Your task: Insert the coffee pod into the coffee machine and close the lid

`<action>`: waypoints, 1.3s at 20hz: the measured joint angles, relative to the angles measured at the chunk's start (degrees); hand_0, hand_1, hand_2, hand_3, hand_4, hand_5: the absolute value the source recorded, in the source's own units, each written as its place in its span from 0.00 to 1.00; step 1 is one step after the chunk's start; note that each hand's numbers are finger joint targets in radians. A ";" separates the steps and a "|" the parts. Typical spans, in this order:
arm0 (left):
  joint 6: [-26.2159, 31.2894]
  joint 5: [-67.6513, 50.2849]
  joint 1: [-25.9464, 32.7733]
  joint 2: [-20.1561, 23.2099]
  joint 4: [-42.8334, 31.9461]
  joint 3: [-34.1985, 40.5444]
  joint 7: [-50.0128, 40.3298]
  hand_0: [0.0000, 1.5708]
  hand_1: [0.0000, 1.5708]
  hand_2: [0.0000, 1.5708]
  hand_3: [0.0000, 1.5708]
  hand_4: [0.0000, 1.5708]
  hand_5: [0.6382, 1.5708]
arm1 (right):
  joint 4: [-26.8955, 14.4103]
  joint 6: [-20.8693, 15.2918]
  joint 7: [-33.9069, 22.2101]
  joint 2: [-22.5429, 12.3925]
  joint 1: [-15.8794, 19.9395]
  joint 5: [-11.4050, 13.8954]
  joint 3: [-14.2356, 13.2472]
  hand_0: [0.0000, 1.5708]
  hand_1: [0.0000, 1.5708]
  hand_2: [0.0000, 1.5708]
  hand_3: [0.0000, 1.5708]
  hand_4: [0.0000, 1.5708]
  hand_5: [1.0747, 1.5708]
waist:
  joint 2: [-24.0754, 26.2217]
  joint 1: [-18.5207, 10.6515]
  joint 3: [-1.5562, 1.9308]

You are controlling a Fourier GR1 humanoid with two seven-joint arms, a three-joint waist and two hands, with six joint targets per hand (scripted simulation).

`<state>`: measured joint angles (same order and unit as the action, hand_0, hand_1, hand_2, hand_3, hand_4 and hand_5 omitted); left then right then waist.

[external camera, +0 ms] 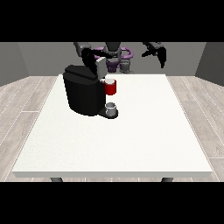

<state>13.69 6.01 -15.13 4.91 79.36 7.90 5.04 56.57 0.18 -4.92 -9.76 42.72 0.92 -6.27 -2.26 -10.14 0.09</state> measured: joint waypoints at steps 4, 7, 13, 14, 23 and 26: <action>0.02 0.23 -0.24 -0.06 0.25 -0.68 -0.28 0.00 0.00 0.00 0.00 0.24 1.00 | 0.32 -0.68 -2.84 -0.75 2.16 1.14 0.42 0.00 0.00 0.00 0.00 0.00 1.00 | -0.98 -0.54 0.20; -0.07 0.44 -0.61 -0.21 0.06 -1.09 0.28 0.00 0.00 0.00 0.00 0.26 1.00 | 1.19 -1.80 -4.60 -0.80 3.15 2.19 0.86 0.00 0.00 0.00 0.00 0.00 1.00 | -1.90 -0.79 0.30; 0.73 0.98 -1.00 -0.23 0.19 -2.49 0.88 0.00 0.00 0.00 0.00 0.24 1.00 | 3.54 -3.72 -8.67 -2.35 3.67 5.06 1.75 0.00 0.00 0.00 0.00 0.05 1.00 | -3.09 -2.65 0.64; 0.83 1.08 -1.42 -0.27 0.16 -2.75 0.64 0.00 0.00 0.00 0.00 0.21 1.00 | 3.81 -4.01 -10.23 -2.90 4.26 5.61 1.78 0.00 0.00 0.00 0.00 0.13 1.00 | -3.45 -3.19 0.77; 1.48 1.27 -4.46 -1.00 0.76 -4.37 1.23 0.00 0.00 0.00 0.00 0.28 1.00 | 7.18 -4.52 -18.01 -7.62 6.82 8.97 1.06 0.00 0.00 0.00 0.00 0.06 1.00 | -6.93 -7.93 1.45; 1.64 1.28 -6.10 -1.17 0.92 -4.74 1.08 0.00 0.00 0.00 0.00 0.24 1.00 | 9.89 -4.75 -21.50 -8.77 7.08 8.96 0.16 0.00 0.00 0.00 0.00 0.00 1.00 | -8.31 -9.25 1.62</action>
<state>15.33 7.30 -21.23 3.74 80.28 3.16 6.11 66.46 -4.57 -26.43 -18.53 49.80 9.88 -6.11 -10.57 -19.39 1.72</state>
